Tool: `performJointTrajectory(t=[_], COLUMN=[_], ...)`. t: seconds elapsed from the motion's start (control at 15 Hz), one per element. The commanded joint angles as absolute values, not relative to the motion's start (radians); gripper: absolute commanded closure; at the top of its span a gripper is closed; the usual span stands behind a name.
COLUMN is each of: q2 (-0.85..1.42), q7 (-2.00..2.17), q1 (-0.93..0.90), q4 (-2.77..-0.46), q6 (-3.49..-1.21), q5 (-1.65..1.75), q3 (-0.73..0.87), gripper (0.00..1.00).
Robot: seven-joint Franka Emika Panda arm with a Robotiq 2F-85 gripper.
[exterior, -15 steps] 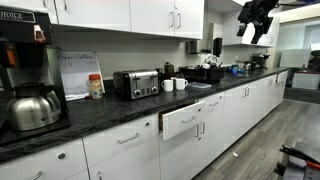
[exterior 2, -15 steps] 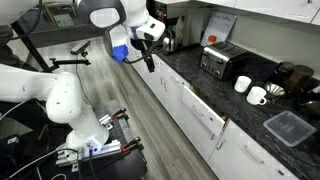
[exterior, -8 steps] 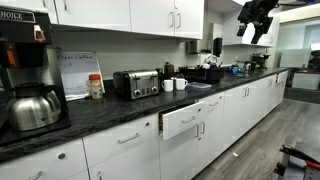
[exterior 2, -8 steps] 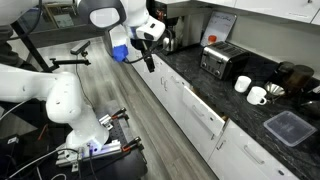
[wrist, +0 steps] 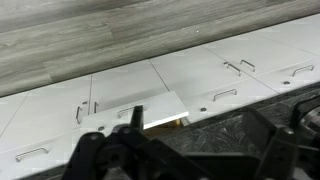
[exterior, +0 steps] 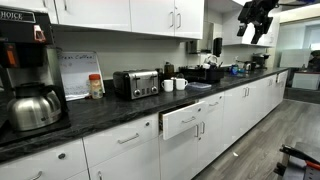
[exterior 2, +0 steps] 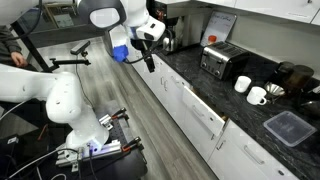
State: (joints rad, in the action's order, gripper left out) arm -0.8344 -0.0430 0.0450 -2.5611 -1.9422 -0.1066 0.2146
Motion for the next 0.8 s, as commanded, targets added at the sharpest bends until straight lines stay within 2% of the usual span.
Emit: performJointTrajectory(t=[0.0, 0.4, 0.73], q2=[-0.791, -0.611, -0.387], q7=[-0.234, -0.708, -0.970], q1=[0.029, -0.120, -0.159], q4=[-2.583, -2.567, -2.526], q6=[-2.012, -2.132, -2.124], q5=[-0.151, -0.228, -0.298], q3=[0.310, 0.571, 0.564], gripper=[0.00, 0.00, 0.00])
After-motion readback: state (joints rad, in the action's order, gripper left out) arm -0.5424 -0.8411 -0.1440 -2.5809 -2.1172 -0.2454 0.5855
